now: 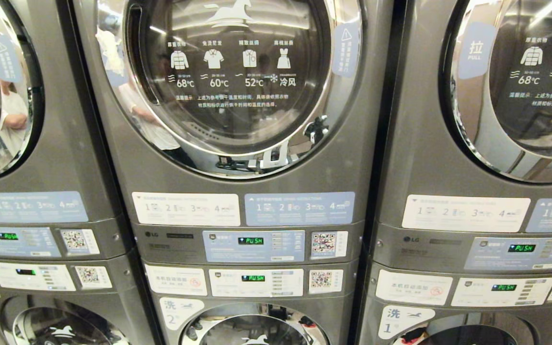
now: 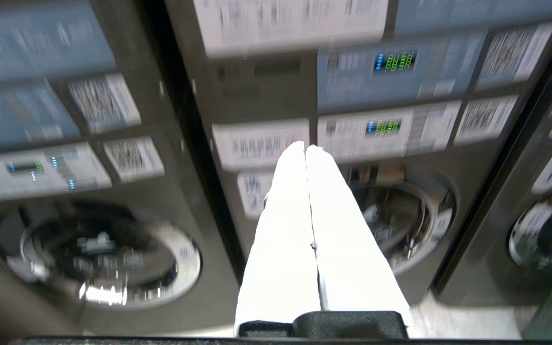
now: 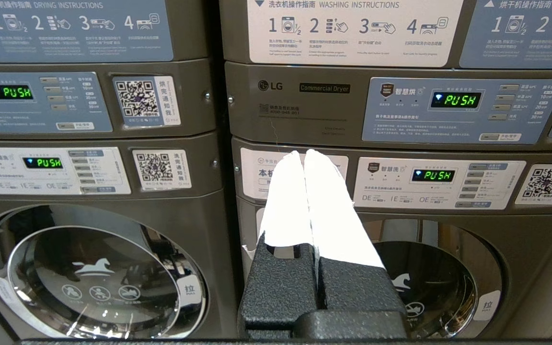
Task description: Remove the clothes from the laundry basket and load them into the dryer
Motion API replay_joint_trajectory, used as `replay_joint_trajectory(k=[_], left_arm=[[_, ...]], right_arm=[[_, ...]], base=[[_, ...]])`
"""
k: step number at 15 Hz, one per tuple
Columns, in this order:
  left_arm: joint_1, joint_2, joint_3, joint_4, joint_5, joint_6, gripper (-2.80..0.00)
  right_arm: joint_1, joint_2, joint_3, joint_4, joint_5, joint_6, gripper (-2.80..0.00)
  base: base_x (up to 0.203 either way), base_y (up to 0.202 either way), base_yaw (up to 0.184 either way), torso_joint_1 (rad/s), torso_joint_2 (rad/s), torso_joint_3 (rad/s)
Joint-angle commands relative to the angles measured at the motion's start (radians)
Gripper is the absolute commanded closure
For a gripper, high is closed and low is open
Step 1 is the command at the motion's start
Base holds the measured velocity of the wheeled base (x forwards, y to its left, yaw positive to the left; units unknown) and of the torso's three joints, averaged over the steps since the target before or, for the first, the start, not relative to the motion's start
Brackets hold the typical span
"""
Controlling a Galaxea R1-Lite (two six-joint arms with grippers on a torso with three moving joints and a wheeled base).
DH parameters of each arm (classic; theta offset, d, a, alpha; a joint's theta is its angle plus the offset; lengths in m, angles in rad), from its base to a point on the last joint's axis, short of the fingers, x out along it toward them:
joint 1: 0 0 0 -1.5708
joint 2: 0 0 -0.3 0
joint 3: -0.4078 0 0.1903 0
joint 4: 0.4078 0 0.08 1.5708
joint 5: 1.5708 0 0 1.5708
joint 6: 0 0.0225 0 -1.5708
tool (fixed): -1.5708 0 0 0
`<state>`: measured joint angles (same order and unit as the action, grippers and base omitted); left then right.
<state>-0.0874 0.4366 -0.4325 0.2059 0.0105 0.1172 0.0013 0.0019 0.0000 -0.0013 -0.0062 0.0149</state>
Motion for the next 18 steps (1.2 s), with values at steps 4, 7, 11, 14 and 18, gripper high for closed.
replay_joint_trajectory(k=[4,7,11,14,18], left_arm=[[0.001,-0.154,0.323,-0.059,0.110,-0.019,0.00],[0.055,-0.156,0.337,-0.062,0.148,-0.047,0.00],[0.073,-0.273,0.343,-0.064,0.091,-0.043,0.00],[0.078,-0.447,0.372,-0.083,-0.023,0.016,0.00],[0.081,-0.437,0.391,-0.106,-0.075,0.041,0.00]], right_arm=[[0.000,0.000,0.000,0.000,0.000,0.000,0.00],[0.000,0.000,-0.001,0.000,0.000,-0.003,0.00],[0.000,0.000,-0.002,0.001,0.000,-0.004,0.00],[0.000,0.000,-0.002,0.002,0.000,-0.009,0.00],[0.000,0.000,0.000,0.000,0.000,-0.003,0.00]], base=[[0.000,0.000,0.000,0.000,0.00,0.000],[0.000,0.000,0.000,0.000,0.00,0.000],[0.000,0.000,0.000,0.000,0.00,0.000],[0.000,0.000,0.000,0.000,0.00,0.000],[0.000,0.000,0.000,0.000,0.00,0.000]])
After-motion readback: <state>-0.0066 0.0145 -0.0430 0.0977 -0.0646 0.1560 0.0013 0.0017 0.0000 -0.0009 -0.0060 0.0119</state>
